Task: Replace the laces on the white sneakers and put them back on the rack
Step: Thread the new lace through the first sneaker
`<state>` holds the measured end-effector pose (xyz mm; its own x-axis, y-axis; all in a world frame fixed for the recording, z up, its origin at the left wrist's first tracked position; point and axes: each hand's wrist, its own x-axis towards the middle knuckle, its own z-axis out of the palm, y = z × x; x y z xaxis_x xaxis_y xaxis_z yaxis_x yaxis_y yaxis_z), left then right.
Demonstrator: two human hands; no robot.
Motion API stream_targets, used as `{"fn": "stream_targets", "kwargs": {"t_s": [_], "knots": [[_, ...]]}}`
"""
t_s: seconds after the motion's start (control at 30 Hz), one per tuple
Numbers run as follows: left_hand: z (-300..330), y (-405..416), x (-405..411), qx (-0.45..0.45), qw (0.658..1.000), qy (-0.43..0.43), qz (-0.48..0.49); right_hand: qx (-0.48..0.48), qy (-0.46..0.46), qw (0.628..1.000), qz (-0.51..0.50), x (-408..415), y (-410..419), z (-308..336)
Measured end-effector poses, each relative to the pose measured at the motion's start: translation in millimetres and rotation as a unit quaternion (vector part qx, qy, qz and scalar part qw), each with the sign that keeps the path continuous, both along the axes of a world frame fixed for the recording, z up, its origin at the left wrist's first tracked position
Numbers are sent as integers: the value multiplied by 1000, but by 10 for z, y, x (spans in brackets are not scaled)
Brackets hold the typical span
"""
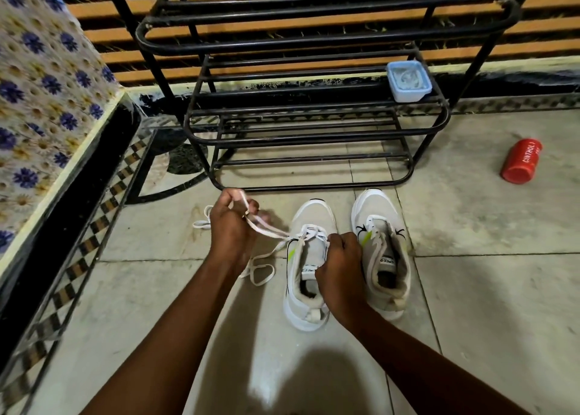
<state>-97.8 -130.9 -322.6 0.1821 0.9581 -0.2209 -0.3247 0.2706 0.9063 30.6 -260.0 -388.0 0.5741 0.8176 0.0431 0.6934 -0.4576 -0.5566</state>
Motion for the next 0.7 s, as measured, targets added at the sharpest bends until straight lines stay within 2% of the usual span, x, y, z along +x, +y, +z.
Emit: {"fn": "stream_targets", "kwargs": {"t_s": [0.03,0.07,0.1,0.13,0.17,0.2,0.23,0.27,0.3,0.4,0.43,0.47,0.53,0.57,0.6,0.63,0.7], "knots": [[8,30,-43,33,999,23,-14,2,2,1000,-1,-6,3,8],[-24,76,-105,136,981,131,-45,2,2,1000,-1,-10,4,16],[-110,122,-174,273,914,282,-105,-1,0,1000,-1,-15,5,23],[-187,152,-224,382,804,421,-178,-4,-4,1000,-2,-18,6,31],[-263,172,-259,436,695,519,-238,-8,-9,1000,-2,-22,6,32],[-310,190,-267,449,626,570,-286,-11,-13,1000,-1,-24,4,34],[-329,190,-258,447,605,581,-310,-13,-15,1000,1,-24,2,36],[-338,182,-230,437,627,563,-313,-16,-17,1000,4,-22,2,36],[-314,158,-203,417,673,532,-299,-17,-18,1000,5,-21,-4,31],[-258,117,-132,274,865,386,-169,-10,-12,1000,3,-18,-11,25],[-221,87,-111,204,917,317,-127,-8,-13,1000,3,-19,-7,27],[-195,36,-82,142,953,248,-103,-11,-20,1000,2,-25,-8,31],[-196,-97,-15,6,989,114,-92,-18,-44,999,5,-48,-14,42],[-208,-161,31,-54,993,55,-86,-21,-55,998,9,-57,-21,51],[-242,-197,64,-86,992,31,-86,-25,-66,997,15,-63,-23,59],[-279,-230,88,-73,992,48,-96,-29,-74,997,20,-70,-25,64],[-350,-248,120,28,981,140,-128,-33,-72,997,21,-68,-10,72]]}}
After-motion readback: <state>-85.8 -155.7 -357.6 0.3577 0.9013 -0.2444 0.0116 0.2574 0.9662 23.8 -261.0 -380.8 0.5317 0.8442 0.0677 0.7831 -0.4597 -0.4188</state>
